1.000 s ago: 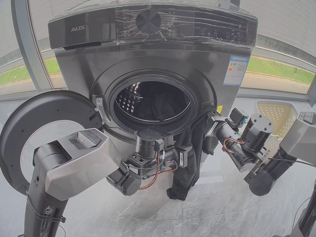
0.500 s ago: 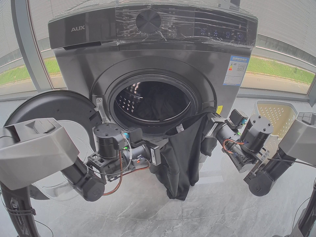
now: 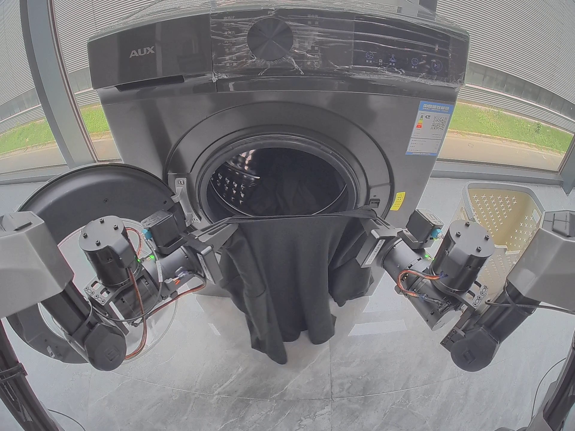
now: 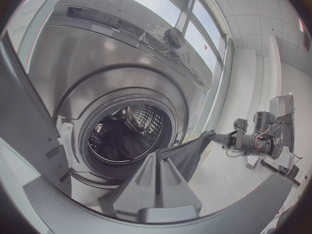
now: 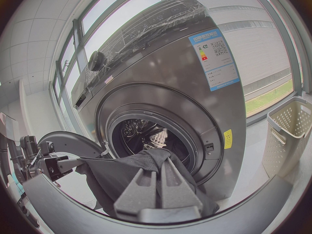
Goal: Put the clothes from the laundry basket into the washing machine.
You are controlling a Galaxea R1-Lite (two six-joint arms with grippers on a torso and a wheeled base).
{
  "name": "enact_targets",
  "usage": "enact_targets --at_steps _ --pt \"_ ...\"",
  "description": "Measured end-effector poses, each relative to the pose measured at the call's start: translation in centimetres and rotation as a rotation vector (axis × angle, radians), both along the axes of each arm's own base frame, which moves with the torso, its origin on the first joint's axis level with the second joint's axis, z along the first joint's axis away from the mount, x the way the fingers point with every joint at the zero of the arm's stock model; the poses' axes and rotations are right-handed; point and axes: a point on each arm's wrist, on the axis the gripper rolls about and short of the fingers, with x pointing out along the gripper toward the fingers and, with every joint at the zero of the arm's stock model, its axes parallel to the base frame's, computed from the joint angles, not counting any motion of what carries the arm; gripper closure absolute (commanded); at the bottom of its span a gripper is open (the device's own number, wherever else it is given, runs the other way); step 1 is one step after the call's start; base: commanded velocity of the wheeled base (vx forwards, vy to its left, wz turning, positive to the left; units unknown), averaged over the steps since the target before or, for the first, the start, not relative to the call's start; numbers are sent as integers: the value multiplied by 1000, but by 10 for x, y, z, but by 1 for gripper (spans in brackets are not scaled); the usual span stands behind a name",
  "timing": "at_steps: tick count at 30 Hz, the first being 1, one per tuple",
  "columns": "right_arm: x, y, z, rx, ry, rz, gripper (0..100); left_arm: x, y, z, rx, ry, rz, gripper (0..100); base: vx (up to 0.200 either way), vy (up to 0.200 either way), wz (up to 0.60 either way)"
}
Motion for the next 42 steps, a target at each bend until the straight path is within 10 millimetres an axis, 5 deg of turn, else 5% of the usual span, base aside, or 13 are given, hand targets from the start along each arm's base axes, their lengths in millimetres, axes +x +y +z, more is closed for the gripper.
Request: enact_targets --at_steps 42 --pt "-5 5 30 67 -85 18 100 -1 14 44 -58 -160 31 100 0 0 0"
